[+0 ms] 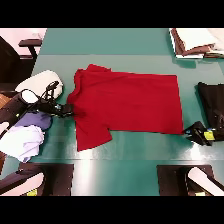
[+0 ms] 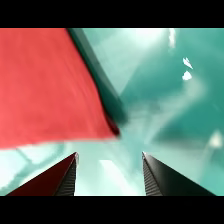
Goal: Fold the shirts.
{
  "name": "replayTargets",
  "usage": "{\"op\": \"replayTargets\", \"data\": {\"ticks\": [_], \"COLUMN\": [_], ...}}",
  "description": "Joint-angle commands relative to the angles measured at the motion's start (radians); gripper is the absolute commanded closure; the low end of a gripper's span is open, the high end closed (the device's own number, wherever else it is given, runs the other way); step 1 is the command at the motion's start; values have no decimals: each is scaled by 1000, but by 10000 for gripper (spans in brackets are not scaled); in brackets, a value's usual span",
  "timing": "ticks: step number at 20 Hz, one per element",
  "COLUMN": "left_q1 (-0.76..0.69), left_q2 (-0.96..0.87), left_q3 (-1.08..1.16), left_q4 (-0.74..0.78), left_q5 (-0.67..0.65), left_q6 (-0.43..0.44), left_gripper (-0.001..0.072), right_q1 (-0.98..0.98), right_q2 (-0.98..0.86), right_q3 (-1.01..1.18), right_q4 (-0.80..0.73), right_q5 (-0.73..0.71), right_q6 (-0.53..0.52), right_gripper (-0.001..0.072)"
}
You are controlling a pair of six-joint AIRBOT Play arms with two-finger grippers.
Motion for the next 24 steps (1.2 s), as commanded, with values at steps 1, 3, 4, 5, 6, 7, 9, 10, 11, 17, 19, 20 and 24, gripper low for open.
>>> {"op": "replayTargets", "data": {"ticks": [1, 3, 4, 5, 6, 7, 9, 10, 11, 17, 19, 20, 24], "left_q1": [0, 0, 0, 0, 0, 0, 3, 3, 3, 3, 3, 3, 3], "left_q2": [1, 1, 1, 1, 3, 18, 97, 147, 196, 409, 417, 417, 417], "left_q3": [2, 2, 3, 11, 28, 50, 114, 169, 234, 809, 1013, 1106, 1321], "left_q4": [-2, -2, -2, 1, 3, 5, 17, 34, 50, 58, 58, 58, 59], "left_q5": [0, 0, -5, -15, -31, -43, -50, -60, -76, -106, -124, -132, -120], "left_q6": [2, 2, 2, 2, 2, 2, 1, -5, -6, -7, -18, -32, -33], "left_gripper": [676, 676, 677, 677, 677, 677, 677, 677, 677, 677, 677, 677, 678], "right_q1": [56, 127, 161, 194, 220, 246, 272, 278, 277, 275, 275, 275, 275], "right_q2": [-77, -118, -130, -137, -134, -117, -45, -3, 43, 268, 311, 324, 289], "right_q3": [-22, 31, 62, 98, 132, 170, 253, 307, 378, 878, 1028, 1101, 1391], "right_q4": [132, 141, 141, 139, 134, 131, 132, 133, 134, 132, 130, 120, -72], "right_q5": [-138, -165, -172, -171, -166, -159, -141, -126, -101, -29, -15, -3, 138], "right_q6": [-34, -34, -34, -34, -34, -34, -34, -34, -34, -22, 3, 25, 151], "right_gripper": [284, 407, 497, 589, 657, 689, 689, 689, 689, 690, 690, 690, 690]}}
